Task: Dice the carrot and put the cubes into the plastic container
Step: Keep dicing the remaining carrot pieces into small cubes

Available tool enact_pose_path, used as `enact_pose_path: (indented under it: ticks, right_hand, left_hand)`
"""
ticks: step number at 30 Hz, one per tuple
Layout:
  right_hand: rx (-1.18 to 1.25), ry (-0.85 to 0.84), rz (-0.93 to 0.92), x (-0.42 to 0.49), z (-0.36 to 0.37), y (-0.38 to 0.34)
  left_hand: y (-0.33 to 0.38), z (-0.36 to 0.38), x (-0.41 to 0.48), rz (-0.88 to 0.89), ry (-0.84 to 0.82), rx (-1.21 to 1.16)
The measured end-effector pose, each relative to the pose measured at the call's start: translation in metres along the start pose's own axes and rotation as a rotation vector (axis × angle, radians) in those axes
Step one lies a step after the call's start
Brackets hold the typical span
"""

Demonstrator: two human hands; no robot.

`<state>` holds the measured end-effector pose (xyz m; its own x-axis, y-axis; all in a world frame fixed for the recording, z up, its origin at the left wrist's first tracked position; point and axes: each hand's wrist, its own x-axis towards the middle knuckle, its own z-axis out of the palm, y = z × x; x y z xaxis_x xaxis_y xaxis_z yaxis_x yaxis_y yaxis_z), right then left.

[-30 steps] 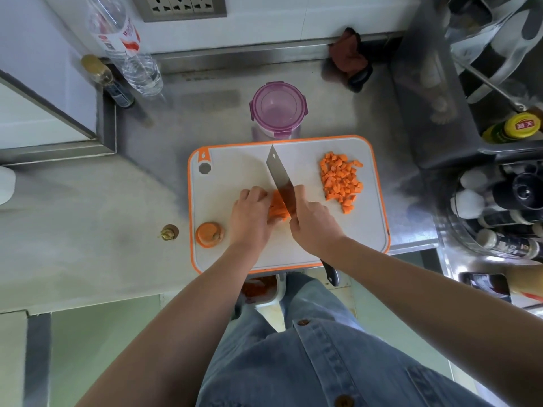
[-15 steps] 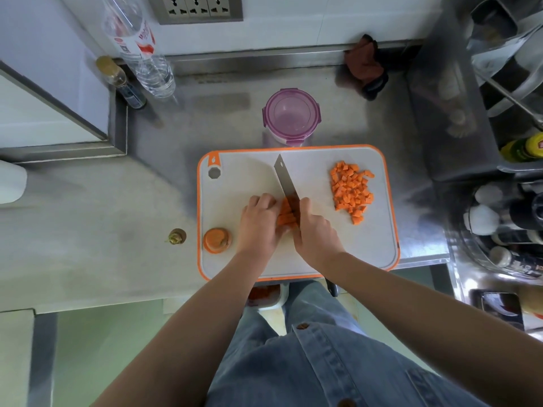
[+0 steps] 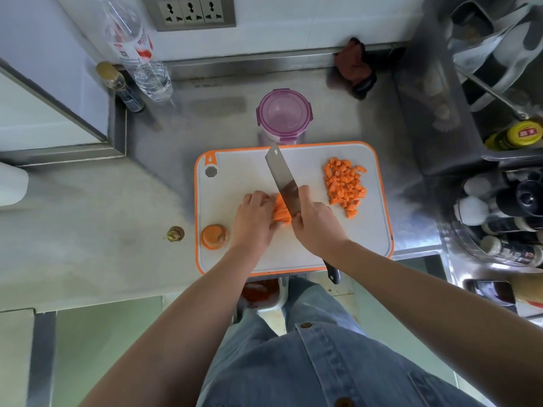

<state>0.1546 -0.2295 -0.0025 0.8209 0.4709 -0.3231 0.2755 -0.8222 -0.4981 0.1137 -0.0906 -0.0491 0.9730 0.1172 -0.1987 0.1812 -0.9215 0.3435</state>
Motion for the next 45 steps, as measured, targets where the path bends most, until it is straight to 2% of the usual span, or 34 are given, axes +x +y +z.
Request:
enact_pose_path:
  ticks: [15,34,40,45]
  right_hand:
    - [-0.069,-0.111,0.076,0.003,0.007,-0.003]
    - [-0.126,-0.071,0.079,0.006,0.019,-0.012]
    - [-0.012,-0.064,0.053,0.007,0.01,0.001]
    - [0.036,0.039,0.005,0.001,0.003,0.002]
  left_hand:
    - [0.004,-0.002,-0.002,-0.049,0.037,-0.061]
    - [0.006,-0.002,-0.004,-0.064,0.046,-0.096]
    - [0.005,-0.001,-0.005,-0.058,0.045,-0.081]
    - [0.0,-0.003,-0.01,-0.029,0.047,-0.064]
